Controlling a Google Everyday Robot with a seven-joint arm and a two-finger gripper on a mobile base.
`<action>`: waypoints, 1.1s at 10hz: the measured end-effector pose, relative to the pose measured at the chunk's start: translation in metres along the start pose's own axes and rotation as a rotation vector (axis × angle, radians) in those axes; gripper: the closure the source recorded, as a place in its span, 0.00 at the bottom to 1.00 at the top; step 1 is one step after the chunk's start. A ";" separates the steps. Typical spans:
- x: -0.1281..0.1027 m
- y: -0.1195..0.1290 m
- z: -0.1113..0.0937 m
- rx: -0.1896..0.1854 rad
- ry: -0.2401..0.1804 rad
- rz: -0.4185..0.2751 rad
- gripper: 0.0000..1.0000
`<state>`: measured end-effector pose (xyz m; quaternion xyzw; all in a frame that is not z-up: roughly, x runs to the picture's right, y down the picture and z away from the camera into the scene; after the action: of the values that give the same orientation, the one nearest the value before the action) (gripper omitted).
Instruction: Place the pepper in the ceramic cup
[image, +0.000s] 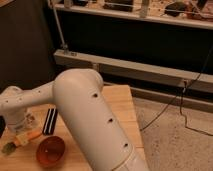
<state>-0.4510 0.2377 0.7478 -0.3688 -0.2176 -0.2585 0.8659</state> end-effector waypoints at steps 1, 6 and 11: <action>-0.001 -0.002 0.003 -0.002 0.001 -0.004 0.35; -0.006 -0.012 0.018 -0.022 0.004 -0.001 0.35; -0.004 -0.010 0.029 -0.059 0.013 -0.003 0.35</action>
<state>-0.4655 0.2547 0.7694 -0.3923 -0.2047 -0.2684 0.8557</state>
